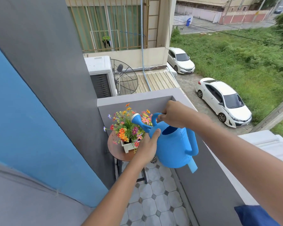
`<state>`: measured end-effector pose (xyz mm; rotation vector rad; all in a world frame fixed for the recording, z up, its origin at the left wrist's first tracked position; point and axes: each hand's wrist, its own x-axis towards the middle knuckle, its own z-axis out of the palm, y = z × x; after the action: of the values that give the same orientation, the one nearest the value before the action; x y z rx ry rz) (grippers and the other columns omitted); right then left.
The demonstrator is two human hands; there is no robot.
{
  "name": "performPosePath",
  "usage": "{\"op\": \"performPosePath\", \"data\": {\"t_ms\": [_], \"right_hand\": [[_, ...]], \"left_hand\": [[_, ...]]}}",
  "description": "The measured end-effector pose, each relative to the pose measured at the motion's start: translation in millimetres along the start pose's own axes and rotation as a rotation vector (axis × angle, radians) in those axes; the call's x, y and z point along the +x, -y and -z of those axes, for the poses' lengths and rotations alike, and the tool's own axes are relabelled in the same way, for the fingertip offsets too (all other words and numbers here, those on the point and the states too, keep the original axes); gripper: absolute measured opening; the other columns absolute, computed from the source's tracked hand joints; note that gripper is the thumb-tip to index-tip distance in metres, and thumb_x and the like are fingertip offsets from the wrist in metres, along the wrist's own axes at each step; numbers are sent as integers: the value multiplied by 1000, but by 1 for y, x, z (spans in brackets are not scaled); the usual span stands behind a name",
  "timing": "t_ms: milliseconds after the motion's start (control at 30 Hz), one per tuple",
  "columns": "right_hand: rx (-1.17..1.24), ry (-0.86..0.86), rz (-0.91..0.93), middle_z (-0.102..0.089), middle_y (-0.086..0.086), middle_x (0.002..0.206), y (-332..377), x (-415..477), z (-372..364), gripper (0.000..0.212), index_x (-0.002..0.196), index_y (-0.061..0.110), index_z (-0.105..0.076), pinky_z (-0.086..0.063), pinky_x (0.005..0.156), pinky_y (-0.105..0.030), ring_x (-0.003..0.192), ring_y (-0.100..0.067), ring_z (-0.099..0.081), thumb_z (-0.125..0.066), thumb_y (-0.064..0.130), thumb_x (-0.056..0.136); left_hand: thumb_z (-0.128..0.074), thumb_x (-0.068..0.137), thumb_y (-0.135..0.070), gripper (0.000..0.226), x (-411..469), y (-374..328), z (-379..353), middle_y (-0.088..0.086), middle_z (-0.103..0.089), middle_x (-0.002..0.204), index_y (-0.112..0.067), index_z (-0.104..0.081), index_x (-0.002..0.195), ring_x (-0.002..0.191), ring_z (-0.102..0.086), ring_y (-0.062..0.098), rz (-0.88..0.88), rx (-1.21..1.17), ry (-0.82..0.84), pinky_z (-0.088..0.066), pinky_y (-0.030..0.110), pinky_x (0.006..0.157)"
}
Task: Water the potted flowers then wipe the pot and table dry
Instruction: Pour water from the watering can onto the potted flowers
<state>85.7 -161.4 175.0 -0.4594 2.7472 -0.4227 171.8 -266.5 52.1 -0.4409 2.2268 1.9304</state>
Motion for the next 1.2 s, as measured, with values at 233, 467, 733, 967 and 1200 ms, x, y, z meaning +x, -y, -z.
{"op": "performPosePath", "data": {"t_ms": [233,467,733,967,1200], "right_hand": [[-15,57,28,-37,-7,55,18,-13,-18,47,61,10,-35,-28,43,-25,43,-24,-35,-55,28,100],[-84,101,19,-45,-7,59,22,-30,-14,33,82,5,-59,-34,43,-26,44,-22,-47,-52,30,102],[-137,60,-60,-54,-8,58,-8,-27,-5,33,79,6,-56,-38,43,-25,38,-24,-53,-54,32,100],[-147,27,-143,-54,-9,59,-32,-30,-6,34,72,9,-50,-38,44,-25,41,-24,-52,-55,29,98],[-88,1,-152,-56,-8,65,-37,-28,-4,25,89,8,-59,-38,46,-26,43,-24,-53,-54,30,98]], "left_hand": [[-31,79,-83,76,-29,15,18,-1,-60,119,-25,-49,124,108,-58,15,100,45,-58,-46,42,89],[-28,78,-85,76,-46,18,9,2,-61,117,-24,-49,119,107,-58,18,115,54,-31,-43,44,95],[-24,71,-93,88,-36,8,-21,-4,-59,123,-30,-50,127,111,-56,14,84,33,37,-45,46,97],[-22,68,-96,96,-21,18,-51,-5,-60,128,-32,-49,134,117,-55,16,105,63,111,-43,50,102],[-23,67,-96,95,-14,11,-49,-3,-62,118,-30,-52,127,109,-59,14,70,50,99,-46,51,98]]}}
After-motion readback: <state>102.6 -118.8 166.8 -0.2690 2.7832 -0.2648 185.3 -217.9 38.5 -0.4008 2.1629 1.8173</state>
